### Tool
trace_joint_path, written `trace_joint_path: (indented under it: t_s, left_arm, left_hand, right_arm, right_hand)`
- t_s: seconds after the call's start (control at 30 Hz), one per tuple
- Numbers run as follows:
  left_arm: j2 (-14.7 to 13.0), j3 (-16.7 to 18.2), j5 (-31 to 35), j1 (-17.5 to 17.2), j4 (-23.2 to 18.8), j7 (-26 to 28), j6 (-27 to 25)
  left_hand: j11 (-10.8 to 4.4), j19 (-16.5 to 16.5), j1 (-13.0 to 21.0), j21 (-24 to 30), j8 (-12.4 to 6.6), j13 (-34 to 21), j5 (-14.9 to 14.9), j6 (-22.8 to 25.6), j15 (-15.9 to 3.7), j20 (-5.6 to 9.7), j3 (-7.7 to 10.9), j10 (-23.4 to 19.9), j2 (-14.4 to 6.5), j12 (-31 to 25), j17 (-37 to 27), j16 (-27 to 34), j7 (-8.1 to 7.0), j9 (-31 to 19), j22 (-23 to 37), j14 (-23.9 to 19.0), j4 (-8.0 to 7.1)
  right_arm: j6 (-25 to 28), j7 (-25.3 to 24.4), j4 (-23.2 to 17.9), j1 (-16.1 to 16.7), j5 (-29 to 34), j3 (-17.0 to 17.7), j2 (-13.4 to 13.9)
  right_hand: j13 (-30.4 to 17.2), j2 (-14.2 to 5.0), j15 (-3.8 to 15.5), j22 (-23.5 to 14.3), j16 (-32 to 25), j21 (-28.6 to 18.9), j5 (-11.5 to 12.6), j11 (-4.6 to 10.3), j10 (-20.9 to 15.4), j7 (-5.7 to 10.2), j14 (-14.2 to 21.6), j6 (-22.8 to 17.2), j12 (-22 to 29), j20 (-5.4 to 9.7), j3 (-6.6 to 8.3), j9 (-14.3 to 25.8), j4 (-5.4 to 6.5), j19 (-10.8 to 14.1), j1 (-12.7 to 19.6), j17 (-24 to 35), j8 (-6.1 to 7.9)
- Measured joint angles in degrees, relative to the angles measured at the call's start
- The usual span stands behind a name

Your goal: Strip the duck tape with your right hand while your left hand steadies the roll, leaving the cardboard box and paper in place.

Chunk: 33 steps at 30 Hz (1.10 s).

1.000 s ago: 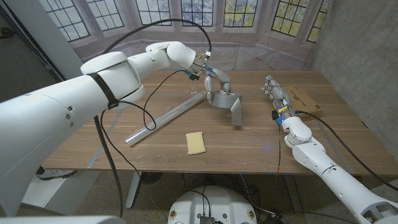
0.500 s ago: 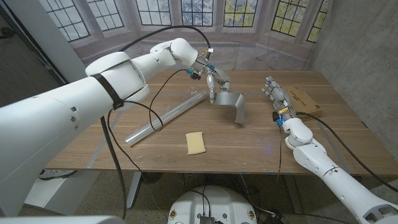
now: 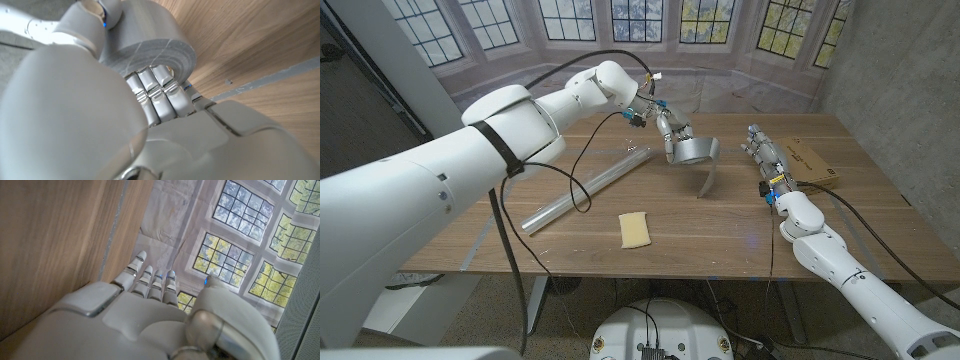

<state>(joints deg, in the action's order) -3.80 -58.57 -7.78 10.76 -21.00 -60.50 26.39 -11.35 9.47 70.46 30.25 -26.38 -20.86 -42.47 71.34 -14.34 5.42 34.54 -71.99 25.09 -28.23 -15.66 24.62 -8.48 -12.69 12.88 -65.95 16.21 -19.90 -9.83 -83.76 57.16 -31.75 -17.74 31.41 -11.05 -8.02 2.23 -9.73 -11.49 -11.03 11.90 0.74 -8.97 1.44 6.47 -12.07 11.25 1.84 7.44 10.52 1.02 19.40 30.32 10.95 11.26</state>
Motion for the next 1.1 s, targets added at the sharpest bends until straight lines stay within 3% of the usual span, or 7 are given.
trace_joint_path:
  t_s: [0.17,1.1]
  left_arm:
    - [0.37,1.4,-2.05,-0.41,0.08,-0.27,-4.38]
    - [2.11,6.82,-9.15,-2.77,0.42,-1.69,-18.35]
  left_hand:
    - [0.0,-0.09,0.0,0.01,-0.02,0.0,0.16,0.0,0.0,-0.09,0.24,0.0,0.0,-0.02,0.0,0.08,0.0,0.0,0.0,0.0,0.24]
    - [0.0,-0.91,0.0,1.72,-0.35,0.0,0.45,0.02,0.01,-0.29,1.1,0.0,0.0,-0.33,0.0,0.33,0.02,-0.03,0.0,0.0,1.1]
  right_arm:
    - [0.17,-0.14,-0.16,0.19,0.0,0.02,0.1]
    - [0.95,-0.94,-1.98,1.73,0.1,0.46,0.96]
  right_hand:
    - [0.0,0.0,0.0,0.0,0.0,0.0,0.0,0.0,0.0,0.0,0.0,0.0,0.0,0.0,0.0,0.0,0.0,0.0,0.0,0.0,0.0]
    - [0.0,0.0,0.0,0.0,0.0,0.0,0.0,0.0,0.0,0.0,0.0,0.0,0.0,0.0,0.32,0.0,-0.32,0.0,0.0,0.0,0.0]
